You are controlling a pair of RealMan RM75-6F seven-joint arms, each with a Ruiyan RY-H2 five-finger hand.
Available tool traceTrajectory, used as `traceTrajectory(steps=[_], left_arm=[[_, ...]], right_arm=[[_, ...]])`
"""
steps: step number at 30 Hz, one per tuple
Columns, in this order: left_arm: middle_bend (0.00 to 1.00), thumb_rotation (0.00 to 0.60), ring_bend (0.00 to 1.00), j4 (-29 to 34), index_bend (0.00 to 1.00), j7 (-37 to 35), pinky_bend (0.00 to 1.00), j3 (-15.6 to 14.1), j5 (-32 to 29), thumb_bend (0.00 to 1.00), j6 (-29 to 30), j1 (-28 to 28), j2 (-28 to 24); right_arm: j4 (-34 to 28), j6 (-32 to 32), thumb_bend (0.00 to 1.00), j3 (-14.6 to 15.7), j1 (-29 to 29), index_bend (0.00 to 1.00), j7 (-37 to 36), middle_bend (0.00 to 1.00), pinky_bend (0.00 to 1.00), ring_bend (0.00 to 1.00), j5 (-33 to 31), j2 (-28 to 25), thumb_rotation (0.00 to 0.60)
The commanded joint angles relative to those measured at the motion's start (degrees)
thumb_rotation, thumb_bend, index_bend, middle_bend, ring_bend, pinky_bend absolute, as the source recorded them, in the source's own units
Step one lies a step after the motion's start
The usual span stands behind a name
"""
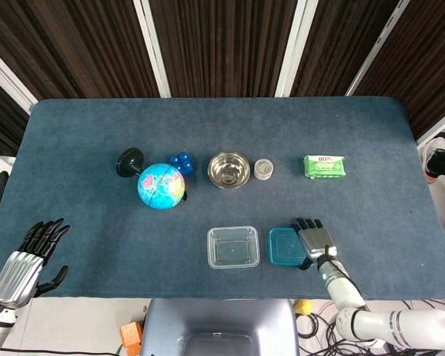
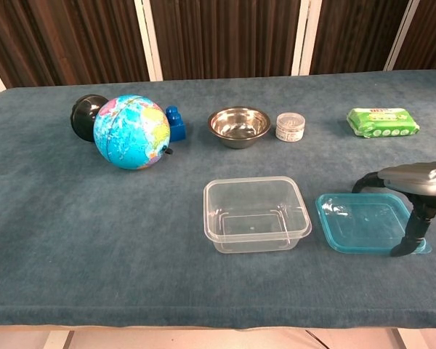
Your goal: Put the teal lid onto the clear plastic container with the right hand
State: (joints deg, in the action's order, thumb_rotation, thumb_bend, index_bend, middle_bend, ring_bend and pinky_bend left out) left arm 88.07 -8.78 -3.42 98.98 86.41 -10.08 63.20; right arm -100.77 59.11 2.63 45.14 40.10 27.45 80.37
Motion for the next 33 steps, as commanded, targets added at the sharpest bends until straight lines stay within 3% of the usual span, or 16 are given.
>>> traceTrajectory(steps=[1,8,15,22,28,33], left_arm=[[0.01,0.6,0.0,-0.05,0.0,-0.08,0.0,-0.01,0.01,0.38,0.05,0.02,-0.02],[0.01,0.6,0.0,-0.13,0.0,-0.11,0.0,-0.04,0.06,0.39,0.1,0.04,0.01],[0.01,0.6,0.0,-0.17,0.0,-0.17,0.0,0.04,-0.07,0.38,0.14,0.05,0.02],[0.01,0.6,0.0,-0.15,0.0,-0.03,0.0,0.09,-0.19,0.38,0.01,0.01,0.14],[0.01,0.6,0.0,-0.15,0.0,-0.05,0.0,0.2,-0.47,0.38,-0.23,-0.08,0.15],[0.01,0.6,0.0,-0.11,0.0,0.06,0.0,0.16,-0.45,0.39,-0.57,-0.24,0.17]], right_arm=[[-0.04,0.65,0.04,-0.21,-0.46,0.49,-0.63,0.06,0.0,0.0,1.05,-0.09,0.6],[-0.5,2.69,0.04,-1.14,-2.03,0.65,-2.95,0.21,0.0,0.01,4.31,-0.57,0.6],[-2.47,4.66,0.04,-1.61,-3.36,0.71,-4.86,0.31,0.05,0.11,8.85,-2.24,0.6],[-13.48,4.69,0.04,-3.96,-4.81,0.72,-10.21,0.33,0.07,0.13,14.74,-10.66,0.6],[-19.07,3.21,0.04,-6.09,-3.15,0.72,-10.08,0.33,0.07,0.13,13.74,-13.31,0.6],[-20.53,3.21,0.04,-8.3,0.49,0.72,-7.13,0.33,0.07,0.13,7.96,-9.58,0.6]])
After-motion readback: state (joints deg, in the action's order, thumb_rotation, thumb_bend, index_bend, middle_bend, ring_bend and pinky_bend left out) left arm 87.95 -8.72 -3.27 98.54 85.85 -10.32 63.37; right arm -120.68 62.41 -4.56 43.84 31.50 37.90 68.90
